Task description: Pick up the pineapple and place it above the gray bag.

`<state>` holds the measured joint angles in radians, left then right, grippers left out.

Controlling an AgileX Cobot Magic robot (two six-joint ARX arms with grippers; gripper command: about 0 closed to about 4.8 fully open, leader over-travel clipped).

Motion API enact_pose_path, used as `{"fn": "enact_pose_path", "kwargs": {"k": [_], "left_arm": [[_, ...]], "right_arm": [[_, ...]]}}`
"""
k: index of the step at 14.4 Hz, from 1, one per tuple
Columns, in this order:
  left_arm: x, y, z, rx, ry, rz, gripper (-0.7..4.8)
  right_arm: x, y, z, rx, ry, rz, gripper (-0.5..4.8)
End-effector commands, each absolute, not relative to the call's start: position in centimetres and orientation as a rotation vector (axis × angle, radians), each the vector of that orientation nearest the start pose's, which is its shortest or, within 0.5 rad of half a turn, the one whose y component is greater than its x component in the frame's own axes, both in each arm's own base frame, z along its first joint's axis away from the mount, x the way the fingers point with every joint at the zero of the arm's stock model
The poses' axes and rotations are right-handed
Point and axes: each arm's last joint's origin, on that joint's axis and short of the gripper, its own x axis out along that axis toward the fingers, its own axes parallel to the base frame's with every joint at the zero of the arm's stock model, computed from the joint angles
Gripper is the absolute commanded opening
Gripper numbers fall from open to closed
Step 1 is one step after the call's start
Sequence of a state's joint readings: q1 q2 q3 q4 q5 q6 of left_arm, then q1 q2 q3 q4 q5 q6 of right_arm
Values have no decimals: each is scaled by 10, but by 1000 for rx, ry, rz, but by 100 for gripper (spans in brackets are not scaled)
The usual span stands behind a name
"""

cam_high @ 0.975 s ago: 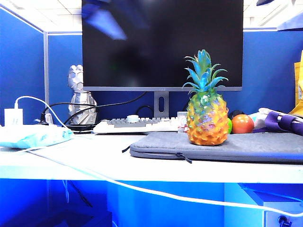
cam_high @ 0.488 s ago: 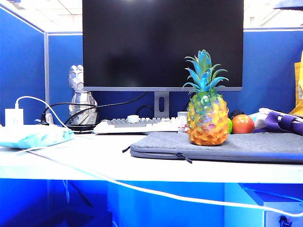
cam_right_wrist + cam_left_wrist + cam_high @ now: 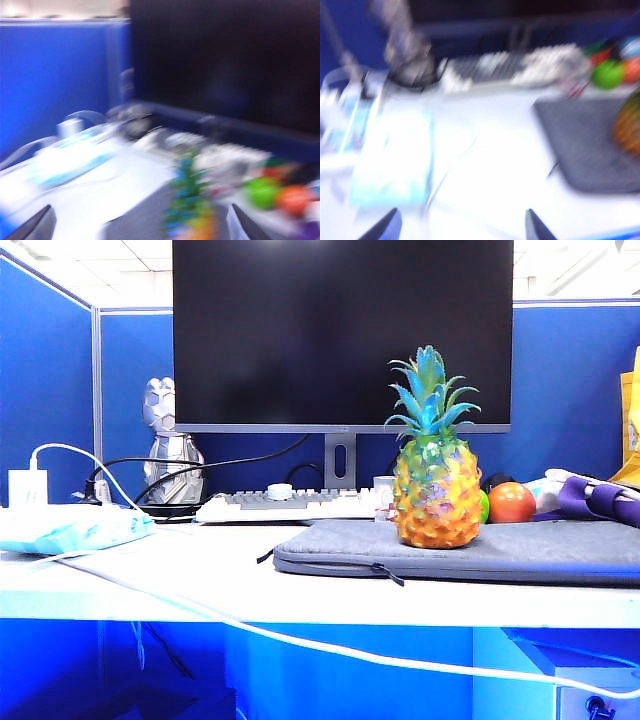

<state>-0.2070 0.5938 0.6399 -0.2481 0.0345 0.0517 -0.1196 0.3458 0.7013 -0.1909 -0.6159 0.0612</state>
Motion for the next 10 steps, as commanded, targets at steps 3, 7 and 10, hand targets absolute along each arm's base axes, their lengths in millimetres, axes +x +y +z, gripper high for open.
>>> {"fn": "enact_pose_path", "kwargs": {"k": [3, 7, 10], "left_arm": [[123, -26, 249, 7, 69, -202, 331], [119, -23, 211, 9, 40, -140, 274], [119, -24, 196, 36, 75, -188, -5]], "right_arm": [[49, 6, 280, 138, -188, 328, 434], [82, -1, 223, 279, -135, 208, 106], [91, -3, 195, 292, -58, 173, -5]]}}
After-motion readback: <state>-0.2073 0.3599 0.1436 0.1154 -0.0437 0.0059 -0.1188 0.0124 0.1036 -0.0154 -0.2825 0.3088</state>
